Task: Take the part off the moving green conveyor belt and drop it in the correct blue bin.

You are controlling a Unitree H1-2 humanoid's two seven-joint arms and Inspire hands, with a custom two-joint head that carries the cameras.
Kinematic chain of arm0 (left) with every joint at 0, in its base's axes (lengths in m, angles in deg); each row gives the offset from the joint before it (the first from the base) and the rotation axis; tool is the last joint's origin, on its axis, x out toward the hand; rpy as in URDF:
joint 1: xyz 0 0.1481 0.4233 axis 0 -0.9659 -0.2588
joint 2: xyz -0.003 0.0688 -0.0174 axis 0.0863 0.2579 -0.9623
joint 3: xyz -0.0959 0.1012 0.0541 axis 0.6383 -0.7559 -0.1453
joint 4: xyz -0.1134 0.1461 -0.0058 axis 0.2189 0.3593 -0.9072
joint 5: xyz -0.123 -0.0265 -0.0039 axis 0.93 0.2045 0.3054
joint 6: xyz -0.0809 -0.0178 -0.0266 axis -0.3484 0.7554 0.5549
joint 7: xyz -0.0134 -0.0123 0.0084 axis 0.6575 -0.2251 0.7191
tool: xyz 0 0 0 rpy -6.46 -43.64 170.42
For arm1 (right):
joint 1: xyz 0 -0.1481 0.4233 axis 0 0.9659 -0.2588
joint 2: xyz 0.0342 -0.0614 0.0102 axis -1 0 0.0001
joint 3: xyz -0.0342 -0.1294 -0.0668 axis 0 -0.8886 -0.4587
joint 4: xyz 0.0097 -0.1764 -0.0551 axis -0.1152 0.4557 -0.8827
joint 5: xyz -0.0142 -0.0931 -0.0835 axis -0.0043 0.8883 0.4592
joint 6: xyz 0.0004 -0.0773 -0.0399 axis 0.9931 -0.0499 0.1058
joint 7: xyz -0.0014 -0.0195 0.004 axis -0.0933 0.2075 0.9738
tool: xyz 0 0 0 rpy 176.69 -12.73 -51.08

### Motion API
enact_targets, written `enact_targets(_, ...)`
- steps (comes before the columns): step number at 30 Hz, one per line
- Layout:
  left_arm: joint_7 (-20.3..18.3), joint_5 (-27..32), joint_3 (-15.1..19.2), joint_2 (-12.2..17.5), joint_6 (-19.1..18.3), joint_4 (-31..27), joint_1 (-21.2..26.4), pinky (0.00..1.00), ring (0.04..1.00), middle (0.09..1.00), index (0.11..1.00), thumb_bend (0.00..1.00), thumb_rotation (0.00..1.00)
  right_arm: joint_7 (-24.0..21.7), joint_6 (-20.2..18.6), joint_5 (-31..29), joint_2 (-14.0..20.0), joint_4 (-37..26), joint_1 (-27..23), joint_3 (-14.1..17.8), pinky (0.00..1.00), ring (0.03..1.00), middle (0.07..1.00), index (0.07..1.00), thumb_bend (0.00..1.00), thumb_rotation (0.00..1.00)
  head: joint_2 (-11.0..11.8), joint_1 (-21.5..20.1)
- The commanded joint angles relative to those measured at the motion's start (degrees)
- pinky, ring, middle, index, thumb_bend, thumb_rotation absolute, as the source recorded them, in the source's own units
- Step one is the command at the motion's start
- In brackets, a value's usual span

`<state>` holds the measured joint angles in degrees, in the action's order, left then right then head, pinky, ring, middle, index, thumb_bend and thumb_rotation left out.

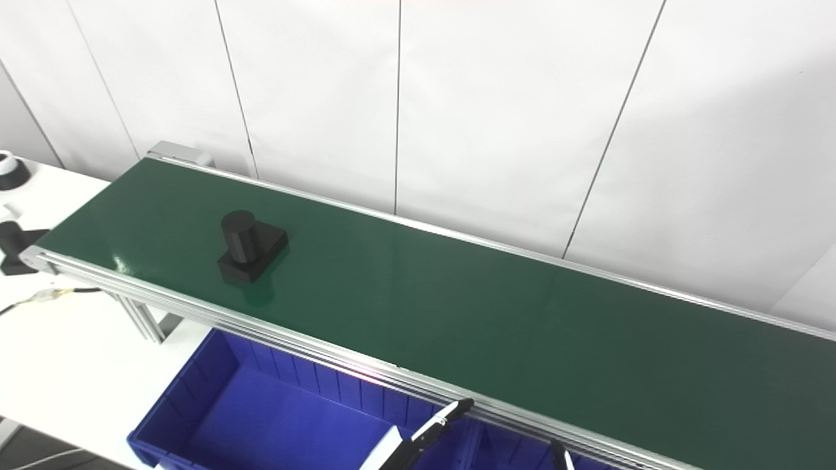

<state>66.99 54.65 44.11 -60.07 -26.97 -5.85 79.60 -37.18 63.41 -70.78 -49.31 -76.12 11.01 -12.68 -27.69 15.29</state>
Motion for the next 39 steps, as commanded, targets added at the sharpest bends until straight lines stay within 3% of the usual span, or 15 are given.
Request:
enact_targets(1, -0.2, 0.4, 0.2, -0.4, 2.2, -1.0, 0.7, 0.92, 0.957, 0.968, 0.958, 0.9, 1.0, 0.6, 2.7, -0.2, -0.1, -2.1, -0.4, 0.1, 1.0, 0.982, 1.0, 1.0, 0.74, 1.0, -0.2, -0.5)
enact_targets(5, -0.3, 0.2, 0.3, -0.3, 2.2, -1.4, 0.5, 0.91, 0.961, 0.971, 0.959, 0.89, 1.0, 1.0, 2.7, 0.0, 0.2, -2.6, -0.3, 0.0, 1.0, 0.975, 1.0, 1.0, 0.73, 1.0, 0.2, -0.6)
enact_targets(11, -0.3, 0.2, 0.7, -0.2, 2.2, -2.1, 0.2, 0.92, 0.958, 0.968, 0.961, 0.9, 1.0, 0.6, 2.7, -0.9, 1.0, -8.0, 1.4, 0.7, 0.98, 0.956, 0.999, 1.0, 0.81, 1.0, -0.1, -1.2)
enact_targets(17, -1.2, -0.1, 1.6, 0.4, 2.1, -3.1, -0.3, 0.93, 0.966, 0.974, 0.968, 0.89, 1.0, 5.0, 2.7, 2.2, 3.9, -13.7, 3.2, 0.2, 0.94, 0.952, 0.977, 1.0, 0.87, 1.0, -0.2, -2.2)
enact_targets(20, -1.8, 0.7, 1.9, 0.7, 2.2, -3.3, -0.4, 0.93, 0.961, 0.969, 0.965, 0.89, 1.0, 4.4, 2.7, -0.9, 4.0, -15.8, 4.4, 1.7, 0.99, 0.971, 0.982, 1.0, 0.82, 1.0, -0.1, -2.6)
enact_targets(30, -3.2, 1.8, 2.5, 0.9, 2.2, -3.5, -0.7, 0.94, 0.976, 0.981, 0.969, 0.9, 1.0, 2.4, 2.7, -3.4, 2.5, -17.9, 5.0, 7.8, 0.99, 0.973, 0.993, 1.0, 0.85, 1.0, -0.3, -3.6)
enact_targets(35, -3.0, 1.4, 2.4, 0.8, 2.2, -3.5, -0.3, 0.94, 0.973, 0.98, 0.974, 0.89, 1.0, 2.5, 2.7, -2.5, 2.0, -17.4, 4.0, 9.9, 0.93, 0.956, 0.983, 1.0, 0.93, 1.0, -0.4, -4.7)
enact_targets(39, -2.9, 1.5, 2.3, 0.2, 2.2, -2.7, 0.3, 0.94, 0.973, 0.979, 0.974, 0.89, 1.0, 5.2, 2.7, -0.1, 2.1, -16.3, 1.8, 12.5, 0.86, 0.923, 0.967, 0.988, 0.97, 1.0, -0.1, -5.1)
